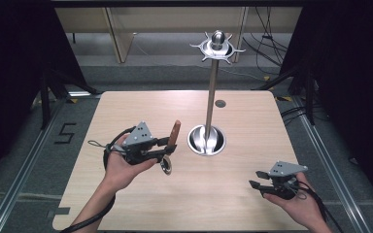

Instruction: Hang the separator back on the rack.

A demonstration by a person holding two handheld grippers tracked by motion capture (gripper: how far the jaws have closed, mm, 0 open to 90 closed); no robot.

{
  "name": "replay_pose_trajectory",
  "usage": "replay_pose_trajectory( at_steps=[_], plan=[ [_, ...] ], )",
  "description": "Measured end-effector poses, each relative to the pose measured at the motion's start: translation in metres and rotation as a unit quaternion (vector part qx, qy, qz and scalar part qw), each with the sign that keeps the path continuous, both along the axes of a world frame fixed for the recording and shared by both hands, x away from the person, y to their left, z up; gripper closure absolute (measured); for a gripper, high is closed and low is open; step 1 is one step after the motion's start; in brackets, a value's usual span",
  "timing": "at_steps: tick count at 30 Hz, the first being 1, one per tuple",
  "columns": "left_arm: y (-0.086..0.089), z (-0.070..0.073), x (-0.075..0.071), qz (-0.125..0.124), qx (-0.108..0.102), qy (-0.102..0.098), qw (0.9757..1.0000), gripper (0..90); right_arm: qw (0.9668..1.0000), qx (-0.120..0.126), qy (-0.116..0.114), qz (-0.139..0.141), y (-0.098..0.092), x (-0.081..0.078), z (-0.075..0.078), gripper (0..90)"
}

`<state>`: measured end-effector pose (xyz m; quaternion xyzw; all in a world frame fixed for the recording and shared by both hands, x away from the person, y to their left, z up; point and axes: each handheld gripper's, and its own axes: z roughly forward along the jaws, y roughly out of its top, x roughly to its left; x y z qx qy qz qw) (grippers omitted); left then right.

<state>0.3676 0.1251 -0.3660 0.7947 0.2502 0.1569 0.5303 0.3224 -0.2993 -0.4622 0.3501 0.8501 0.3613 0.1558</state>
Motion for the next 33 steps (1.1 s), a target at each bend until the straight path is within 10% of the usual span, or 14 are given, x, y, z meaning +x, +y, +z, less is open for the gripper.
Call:
replay_pose_trajectory(
  at_steps=[33],
  plan=[
    [-0.007,0.033,0.009,0.021,-0.047,-0.011,0.9986,67.4,1.0000,0.005,-0.007,-0.004,-0.001,0.000,0.000,54.8]
  ],
)
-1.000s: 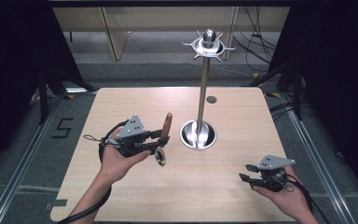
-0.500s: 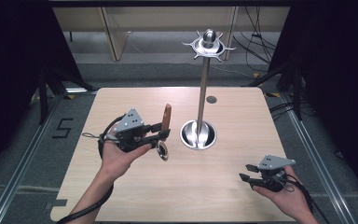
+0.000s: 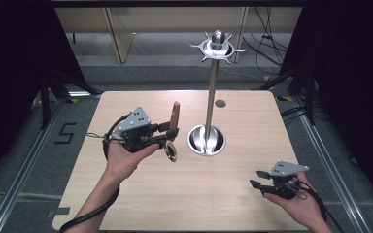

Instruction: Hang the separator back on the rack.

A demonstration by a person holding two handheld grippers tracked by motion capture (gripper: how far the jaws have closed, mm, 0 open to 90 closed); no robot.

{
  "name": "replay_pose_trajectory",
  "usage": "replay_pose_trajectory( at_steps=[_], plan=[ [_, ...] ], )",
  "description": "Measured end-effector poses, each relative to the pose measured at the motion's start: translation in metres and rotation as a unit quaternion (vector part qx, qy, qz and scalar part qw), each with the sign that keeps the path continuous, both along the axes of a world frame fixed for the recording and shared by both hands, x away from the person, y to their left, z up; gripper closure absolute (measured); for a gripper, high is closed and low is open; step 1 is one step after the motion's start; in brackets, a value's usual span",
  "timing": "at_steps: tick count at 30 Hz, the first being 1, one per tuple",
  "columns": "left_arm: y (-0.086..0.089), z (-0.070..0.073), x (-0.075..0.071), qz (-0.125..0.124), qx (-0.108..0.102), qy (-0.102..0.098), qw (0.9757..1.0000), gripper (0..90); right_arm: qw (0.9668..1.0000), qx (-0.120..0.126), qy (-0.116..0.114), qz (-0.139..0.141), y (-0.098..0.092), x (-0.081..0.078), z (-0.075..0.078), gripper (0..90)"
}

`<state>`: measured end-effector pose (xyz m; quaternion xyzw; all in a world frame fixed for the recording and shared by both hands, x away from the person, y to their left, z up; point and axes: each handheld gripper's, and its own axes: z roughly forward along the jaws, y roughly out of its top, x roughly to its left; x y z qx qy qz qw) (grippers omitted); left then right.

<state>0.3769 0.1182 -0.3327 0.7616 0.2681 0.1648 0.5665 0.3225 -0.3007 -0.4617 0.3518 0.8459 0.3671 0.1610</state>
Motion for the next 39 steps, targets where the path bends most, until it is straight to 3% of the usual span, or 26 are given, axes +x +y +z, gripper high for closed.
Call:
replay_pose_trajectory(
  at_steps=[15,39],
  plan=[
    [-0.009,0.018,0.011,-0.002,0.007,-0.010,0.9999,67.4,1.0000,0.001,-0.001,0.000,0.000,0.000,0.000,54.8],
    [-0.023,0.035,0.021,0.003,-0.005,-0.015,0.9999,67.4,1.0000,0.004,-0.002,-0.002,0.000,0.000,0.000,54.8]
  ],
)
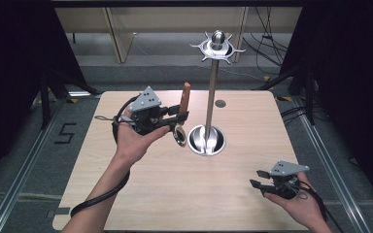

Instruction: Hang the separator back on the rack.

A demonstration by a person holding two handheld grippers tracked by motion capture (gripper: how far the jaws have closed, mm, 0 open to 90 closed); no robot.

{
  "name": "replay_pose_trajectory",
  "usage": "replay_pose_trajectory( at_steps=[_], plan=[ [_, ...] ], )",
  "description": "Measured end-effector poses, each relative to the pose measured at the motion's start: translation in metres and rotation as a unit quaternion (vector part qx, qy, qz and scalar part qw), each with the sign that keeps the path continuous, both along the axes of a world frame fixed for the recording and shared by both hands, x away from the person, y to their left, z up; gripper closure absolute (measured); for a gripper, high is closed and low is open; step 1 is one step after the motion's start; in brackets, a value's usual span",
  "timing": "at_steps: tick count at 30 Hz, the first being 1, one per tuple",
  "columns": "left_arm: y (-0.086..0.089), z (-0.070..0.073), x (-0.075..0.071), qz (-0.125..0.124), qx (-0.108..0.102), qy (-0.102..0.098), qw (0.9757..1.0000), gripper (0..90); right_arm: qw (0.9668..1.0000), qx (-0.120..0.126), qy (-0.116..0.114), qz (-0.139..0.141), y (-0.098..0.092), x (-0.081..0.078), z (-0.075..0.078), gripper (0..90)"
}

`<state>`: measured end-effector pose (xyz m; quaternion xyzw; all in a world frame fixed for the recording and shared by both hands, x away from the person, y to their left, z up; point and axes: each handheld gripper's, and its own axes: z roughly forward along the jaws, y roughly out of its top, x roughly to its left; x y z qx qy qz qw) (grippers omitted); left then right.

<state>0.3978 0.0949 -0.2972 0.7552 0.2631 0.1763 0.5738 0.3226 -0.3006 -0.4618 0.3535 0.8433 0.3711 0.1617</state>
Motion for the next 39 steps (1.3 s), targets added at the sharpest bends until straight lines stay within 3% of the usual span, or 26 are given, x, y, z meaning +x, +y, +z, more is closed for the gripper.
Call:
replay_pose_trajectory(
  at_steps=[3,5,8,14,15,19,22,23,39],
  plan=[
    [0.000,0.002,0.001,0.002,0.001,-0.002,1.0000,67.4,1.0000,-0.003,-0.007,0.002,-0.001,0.001,0.000,54.8],
    [0.000,0.004,0.002,0.003,0.000,-0.001,1.0000,67.4,1.0000,0.001,0.002,-0.002,0.000,0.000,0.000,54.8],
    [0.000,0.006,0.004,0.004,0.000,-0.003,1.0000,67.4,1.0000,-0.004,-0.008,0.003,-0.001,0.001,0.000,54.8],
    [-0.001,0.011,0.007,0.005,0.000,-0.004,1.0000,67.4,1.0000,-0.005,-0.004,0.004,-0.001,0.001,0.000,54.8],
    [-0.001,0.012,0.007,0.005,-0.001,-0.002,1.0000,67.4,1.0000,0.001,0.005,-0.002,0.000,0.000,0.001,54.8],
    [-0.003,0.013,0.009,0.004,0.000,0.000,1.0000,67.4,1.0000,-0.001,-0.002,0.001,-0.001,0.000,0.000,54.8],
    [-0.004,0.014,0.010,0.008,-0.004,0.005,0.9999,67.4,0.9999,-0.004,-0.012,0.005,-0.002,0.002,0.000,54.8],
    [-0.004,0.014,0.010,0.009,-0.005,0.005,0.9999,67.3,1.0000,0.000,-0.002,0.000,-0.001,0.000,0.000,54.7],
    [-0.007,0.022,0.013,0.035,-0.017,0.013,0.9992,67.4,1.0000,0.000,-0.004,0.000,-0.001,-0.001,0.000,54.8]
  ],
)
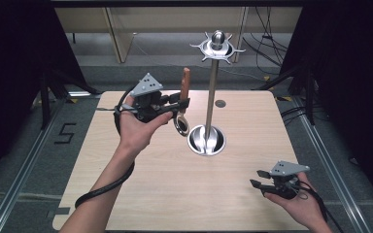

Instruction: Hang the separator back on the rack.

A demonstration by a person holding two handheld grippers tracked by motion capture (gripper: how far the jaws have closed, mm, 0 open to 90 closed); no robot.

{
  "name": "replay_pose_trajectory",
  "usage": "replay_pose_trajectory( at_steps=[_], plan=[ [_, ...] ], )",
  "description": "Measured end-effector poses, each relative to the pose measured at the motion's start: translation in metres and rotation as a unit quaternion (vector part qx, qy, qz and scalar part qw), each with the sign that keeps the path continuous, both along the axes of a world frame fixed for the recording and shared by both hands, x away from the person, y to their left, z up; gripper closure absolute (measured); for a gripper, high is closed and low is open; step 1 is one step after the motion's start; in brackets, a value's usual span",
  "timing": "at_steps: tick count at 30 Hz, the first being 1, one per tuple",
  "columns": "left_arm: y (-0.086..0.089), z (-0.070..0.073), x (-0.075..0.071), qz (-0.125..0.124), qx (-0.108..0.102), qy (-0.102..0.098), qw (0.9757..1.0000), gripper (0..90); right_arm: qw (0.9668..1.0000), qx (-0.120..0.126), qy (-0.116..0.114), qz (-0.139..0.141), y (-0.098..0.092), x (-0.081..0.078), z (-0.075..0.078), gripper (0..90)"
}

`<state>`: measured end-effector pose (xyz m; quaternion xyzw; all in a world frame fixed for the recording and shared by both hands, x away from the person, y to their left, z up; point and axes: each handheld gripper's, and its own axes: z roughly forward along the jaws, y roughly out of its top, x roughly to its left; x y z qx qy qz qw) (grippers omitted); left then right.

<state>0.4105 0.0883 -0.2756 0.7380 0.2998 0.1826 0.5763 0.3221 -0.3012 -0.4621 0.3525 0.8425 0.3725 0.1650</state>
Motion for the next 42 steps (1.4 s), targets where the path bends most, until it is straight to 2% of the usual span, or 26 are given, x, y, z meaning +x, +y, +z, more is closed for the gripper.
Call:
replay_pose_trajectory(
  at_steps=[2,10,13,19,20,26,29,35,42],
  plan=[
    [-0.001,0.000,0.000,0.000,-0.001,0.001,1.0000,67.4,0.9999,-0.005,-0.009,0.007,-0.001,0.002,0.000,54.7],
    [-0.004,0.004,0.002,0.002,0.001,-0.001,1.0000,67.3,1.0000,0.001,0.008,-0.001,0.000,0.000,0.001,54.7],
    [-0.006,0.006,0.002,0.002,0.000,0.001,1.0000,67.3,1.0000,-0.004,-0.007,0.006,-0.001,0.002,0.000,54.8],
    [-0.008,0.009,0.004,0.003,-0.001,0.002,1.0000,67.3,1.0000,-0.005,-0.001,0.005,-0.001,0.001,0.001,54.8],
    [-0.009,0.010,0.004,0.003,0.001,0.001,1.0000,67.3,0.9999,-0.006,-0.010,0.007,-0.001,0.002,0.000,54.8],
    [-0.012,0.012,0.005,0.004,0.001,0.003,1.0000,67.3,1.0000,-0.001,0.001,0.002,0.000,0.000,0.000,54.8],
    [-0.013,0.012,0.005,0.004,0.000,0.004,1.0000,67.3,1.0000,-0.003,-0.007,0.006,-0.001,0.002,0.000,54.8],
    [-0.014,0.014,0.007,0.008,0.000,0.008,0.9999,67.3,1.0000,0.000,0.006,0.001,0.000,0.000,0.001,54.7],
    [-0.017,0.016,0.009,0.009,-0.002,0.011,0.9999,67.3,1.0000,0.000,0.002,0.003,-0.001,0.001,0.000,54.8]
  ],
)
